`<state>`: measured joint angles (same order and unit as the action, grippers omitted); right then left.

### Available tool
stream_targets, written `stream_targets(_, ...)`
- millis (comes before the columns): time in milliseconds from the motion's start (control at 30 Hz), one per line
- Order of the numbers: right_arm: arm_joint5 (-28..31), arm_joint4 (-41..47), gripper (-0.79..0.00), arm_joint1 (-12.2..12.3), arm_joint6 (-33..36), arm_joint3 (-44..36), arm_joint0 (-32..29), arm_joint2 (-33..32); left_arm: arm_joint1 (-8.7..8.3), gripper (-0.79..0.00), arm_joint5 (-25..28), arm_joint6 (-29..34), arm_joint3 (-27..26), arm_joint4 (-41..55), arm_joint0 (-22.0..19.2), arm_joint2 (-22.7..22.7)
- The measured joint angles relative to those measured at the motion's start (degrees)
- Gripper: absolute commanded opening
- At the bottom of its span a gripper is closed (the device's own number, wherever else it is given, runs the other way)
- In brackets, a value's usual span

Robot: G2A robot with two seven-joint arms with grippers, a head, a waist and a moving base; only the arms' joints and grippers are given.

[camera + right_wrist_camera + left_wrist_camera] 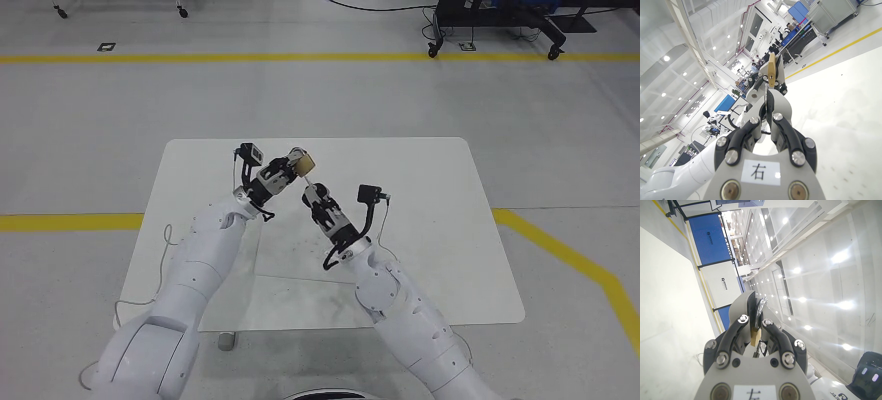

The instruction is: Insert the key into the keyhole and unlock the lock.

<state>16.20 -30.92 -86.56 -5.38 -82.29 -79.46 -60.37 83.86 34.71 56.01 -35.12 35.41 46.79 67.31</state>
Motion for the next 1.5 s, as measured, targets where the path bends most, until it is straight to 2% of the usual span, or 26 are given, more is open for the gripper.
stream_targets(1033,-0.94,1.03,-0.785,-0.01,-0.66,0.50,0.51,-0.07,0.04,-0.785,1.46,-0.50,-1.51,-0.78,0.91,-0.31)
stream_targets(1500,-1.18,0.83,-0.785,-0.02,-1.10,0.62,0.62,0.08,-0.06,-0.785,5.50,-5.14,-2.03,-5.88,1.22,-1.04)
